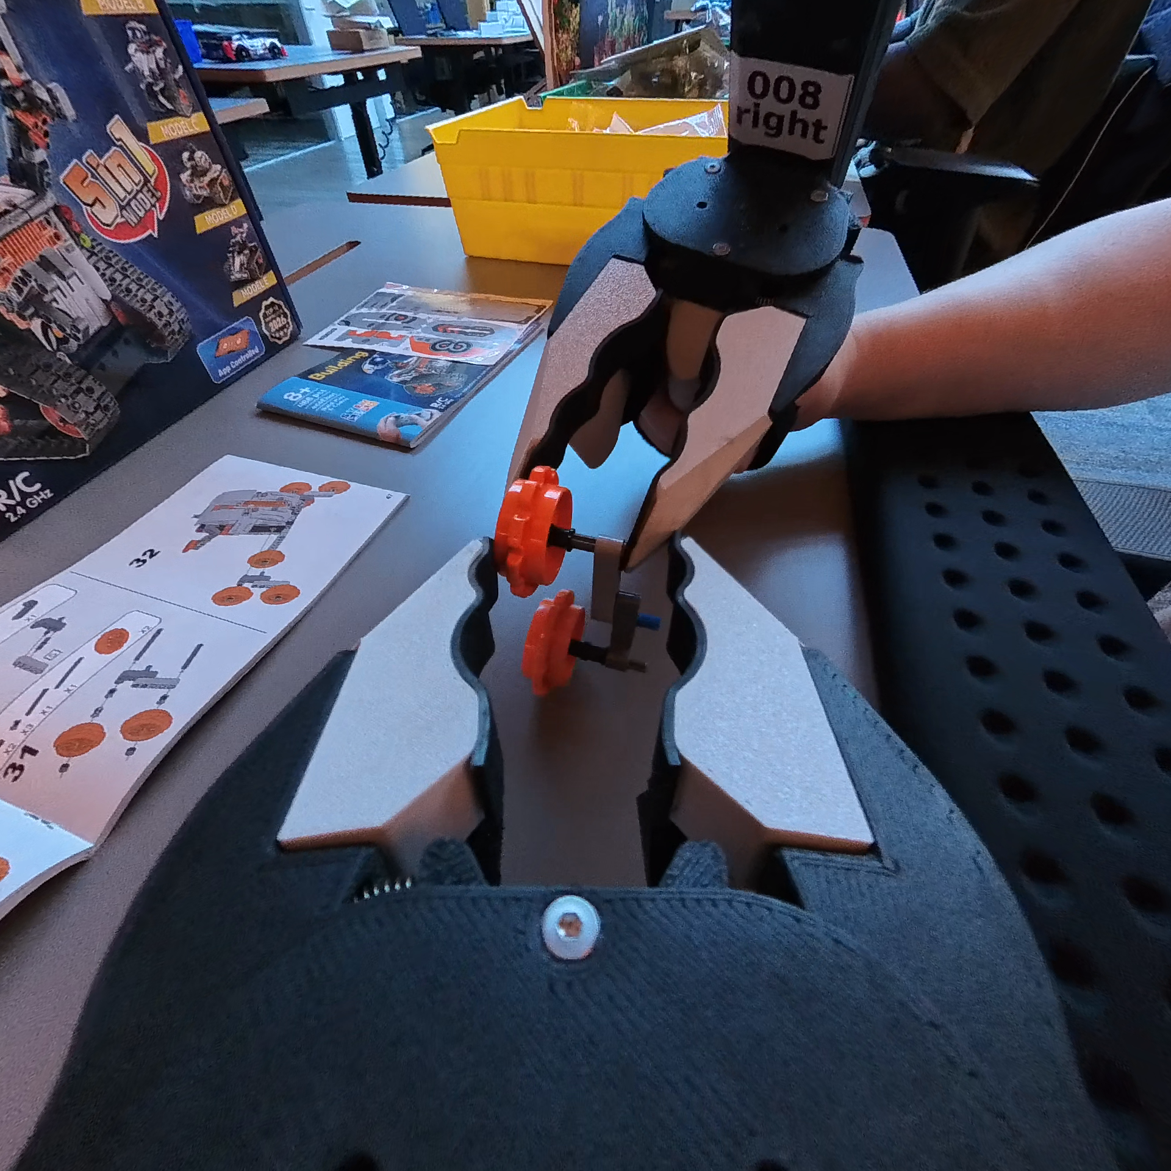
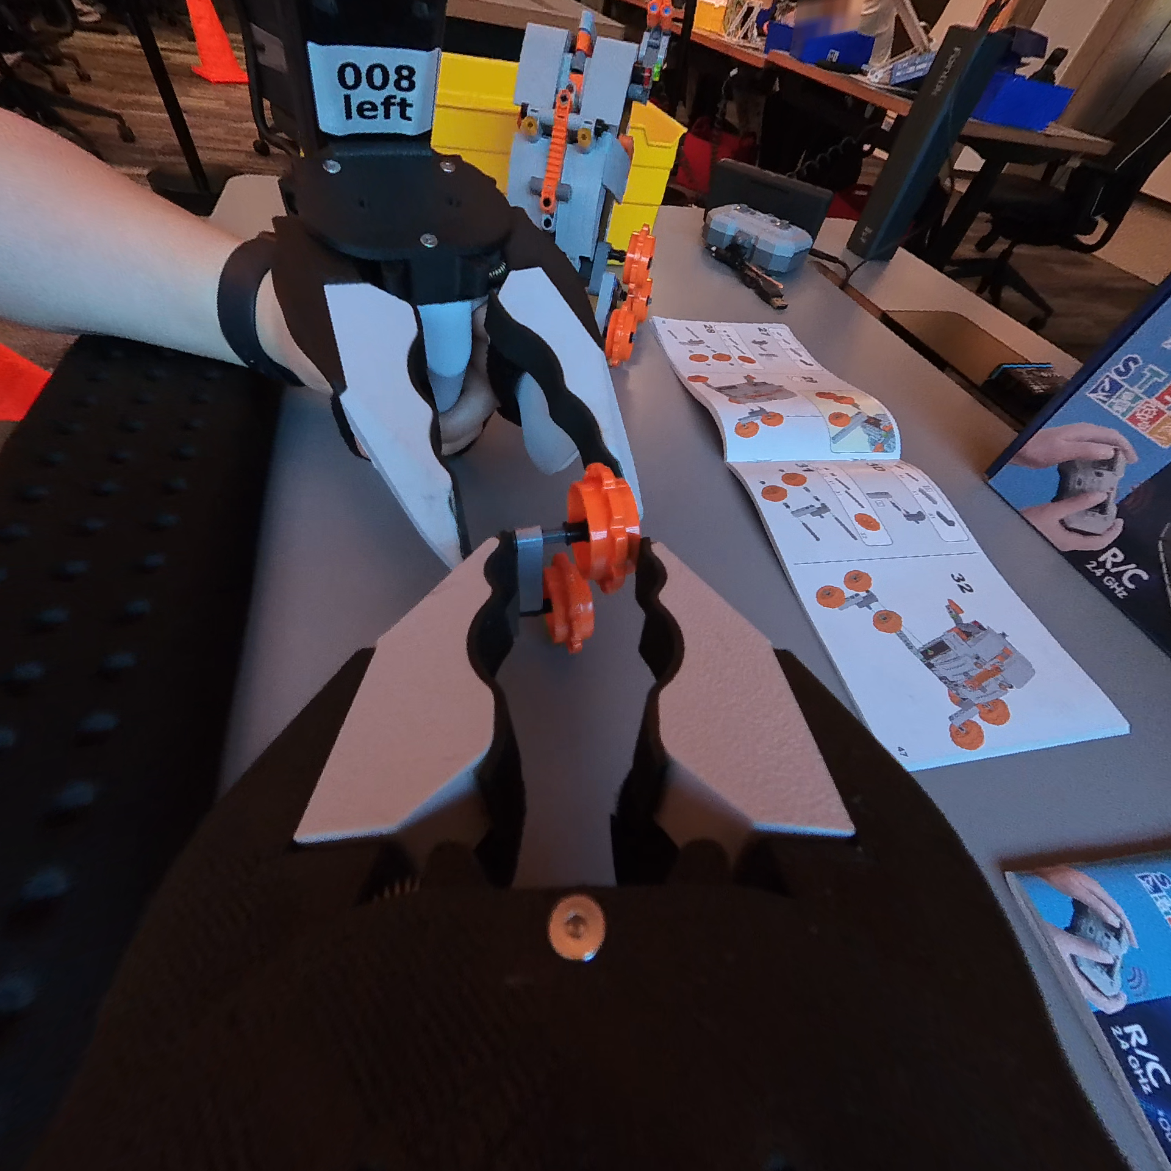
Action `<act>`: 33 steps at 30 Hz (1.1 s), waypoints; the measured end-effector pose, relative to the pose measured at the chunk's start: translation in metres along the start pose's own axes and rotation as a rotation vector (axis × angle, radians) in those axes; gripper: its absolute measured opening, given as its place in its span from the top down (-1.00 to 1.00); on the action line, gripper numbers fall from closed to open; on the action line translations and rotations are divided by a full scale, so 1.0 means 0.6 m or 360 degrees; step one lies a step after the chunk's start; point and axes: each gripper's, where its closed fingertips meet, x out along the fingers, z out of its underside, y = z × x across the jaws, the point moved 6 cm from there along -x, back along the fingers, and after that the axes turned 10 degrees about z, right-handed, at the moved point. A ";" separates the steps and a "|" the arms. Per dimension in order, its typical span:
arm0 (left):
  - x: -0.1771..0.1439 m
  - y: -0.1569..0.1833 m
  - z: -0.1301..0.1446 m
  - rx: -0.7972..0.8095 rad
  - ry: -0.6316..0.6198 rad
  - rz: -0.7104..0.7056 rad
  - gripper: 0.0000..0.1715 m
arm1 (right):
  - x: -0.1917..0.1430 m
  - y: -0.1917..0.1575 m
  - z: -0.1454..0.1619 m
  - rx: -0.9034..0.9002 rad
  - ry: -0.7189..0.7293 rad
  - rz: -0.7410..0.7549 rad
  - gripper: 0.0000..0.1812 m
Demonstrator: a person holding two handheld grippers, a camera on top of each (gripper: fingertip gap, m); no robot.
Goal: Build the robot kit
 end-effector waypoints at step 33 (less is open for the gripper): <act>-0.026 -0.015 0.000 -0.0219 0.0117 0.0192 0.83 | 0.003 -0.006 0.003 0.0229 0.0069 -0.0278 0.57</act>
